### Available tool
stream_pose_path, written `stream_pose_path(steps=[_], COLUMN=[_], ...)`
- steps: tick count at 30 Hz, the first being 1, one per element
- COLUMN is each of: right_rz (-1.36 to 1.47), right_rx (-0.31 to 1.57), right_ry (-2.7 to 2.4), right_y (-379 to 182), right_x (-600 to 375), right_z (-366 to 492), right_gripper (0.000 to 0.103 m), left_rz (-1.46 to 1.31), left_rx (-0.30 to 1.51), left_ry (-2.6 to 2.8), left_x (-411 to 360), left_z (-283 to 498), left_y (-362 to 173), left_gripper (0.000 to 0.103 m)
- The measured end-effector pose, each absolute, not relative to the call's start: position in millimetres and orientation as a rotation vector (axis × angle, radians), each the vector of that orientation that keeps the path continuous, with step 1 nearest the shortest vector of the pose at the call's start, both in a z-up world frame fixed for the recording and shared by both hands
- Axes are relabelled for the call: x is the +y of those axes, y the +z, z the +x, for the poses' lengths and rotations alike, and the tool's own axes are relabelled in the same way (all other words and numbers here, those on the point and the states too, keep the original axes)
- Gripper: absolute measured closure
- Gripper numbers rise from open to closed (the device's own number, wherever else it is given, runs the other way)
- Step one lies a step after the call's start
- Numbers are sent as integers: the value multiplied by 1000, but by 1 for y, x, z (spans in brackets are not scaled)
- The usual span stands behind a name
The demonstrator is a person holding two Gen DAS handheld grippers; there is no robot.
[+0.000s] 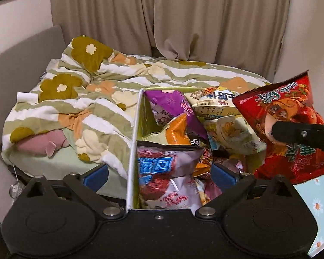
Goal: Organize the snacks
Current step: 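Carry Sponge bag and red bag into the box and release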
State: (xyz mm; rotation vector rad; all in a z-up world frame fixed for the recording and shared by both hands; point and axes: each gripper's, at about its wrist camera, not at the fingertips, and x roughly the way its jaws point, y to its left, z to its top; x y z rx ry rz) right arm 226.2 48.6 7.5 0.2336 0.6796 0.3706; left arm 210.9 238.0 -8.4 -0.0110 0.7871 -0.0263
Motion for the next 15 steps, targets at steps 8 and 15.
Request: stream_pose_path(steps=[8, 15], right_rz=[160, 114], right_rx=[623, 594], right_ry=[368, 321], right_y=[0, -18], right_x=[72, 71], right_z=[229, 219], right_gripper=[0, 0], left_rz=[8, 0], left_rx=[777, 800], left_ry=[-17, -29], left_x=[251, 250], left_z=[209, 206], left_y=[-7, -18], left_gripper=[0, 0])
